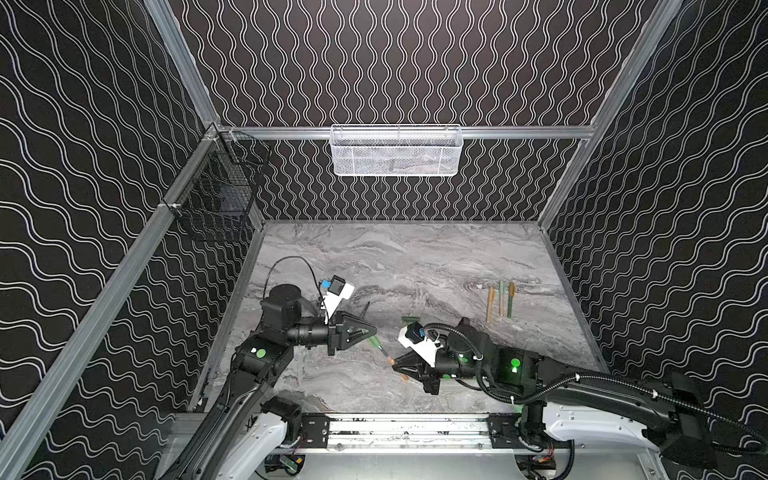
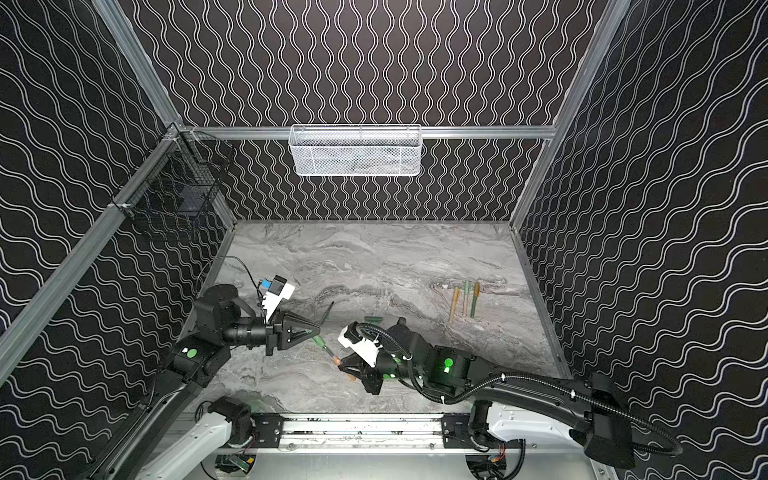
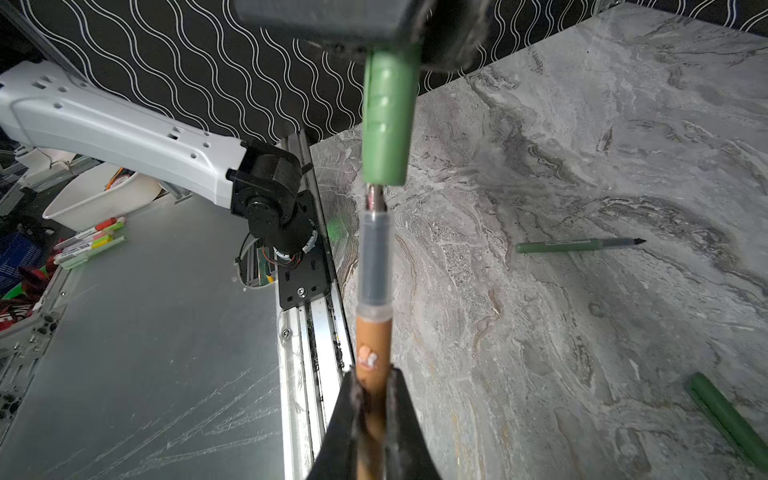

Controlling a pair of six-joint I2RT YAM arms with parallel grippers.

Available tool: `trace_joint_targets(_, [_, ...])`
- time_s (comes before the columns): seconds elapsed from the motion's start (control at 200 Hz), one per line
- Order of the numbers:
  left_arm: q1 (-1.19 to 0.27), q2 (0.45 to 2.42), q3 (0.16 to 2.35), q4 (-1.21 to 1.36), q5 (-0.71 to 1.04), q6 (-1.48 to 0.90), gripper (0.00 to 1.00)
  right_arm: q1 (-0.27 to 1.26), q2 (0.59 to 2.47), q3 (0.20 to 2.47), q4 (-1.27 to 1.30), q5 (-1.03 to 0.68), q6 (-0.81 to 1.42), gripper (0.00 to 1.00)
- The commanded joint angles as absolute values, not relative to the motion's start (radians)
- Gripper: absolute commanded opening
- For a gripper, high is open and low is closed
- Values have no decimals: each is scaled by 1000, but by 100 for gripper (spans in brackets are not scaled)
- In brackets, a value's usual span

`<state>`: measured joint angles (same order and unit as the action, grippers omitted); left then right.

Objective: Insert the pens into the pen caps
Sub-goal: 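Push the pen tip up into the green cap while the left gripper holds it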

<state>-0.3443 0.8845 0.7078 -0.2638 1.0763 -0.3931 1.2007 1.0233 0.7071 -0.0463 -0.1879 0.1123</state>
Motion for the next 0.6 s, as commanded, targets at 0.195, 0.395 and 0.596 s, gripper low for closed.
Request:
trace_joint_targets(0.195, [-354, 892, 706, -225, 1096, -408, 0, 1203, 1021, 731, -8, -169, 91, 0])
trace_joint_targets(0.395, [-367, 903, 703, -219, 1100, -411, 0, 1203, 1034, 755, 20, -165, 62, 0])
trace_joint_targets(0.596, [-369, 908, 702, -213, 1106, -417, 0, 1203, 1084, 810, 35, -175, 22, 0])
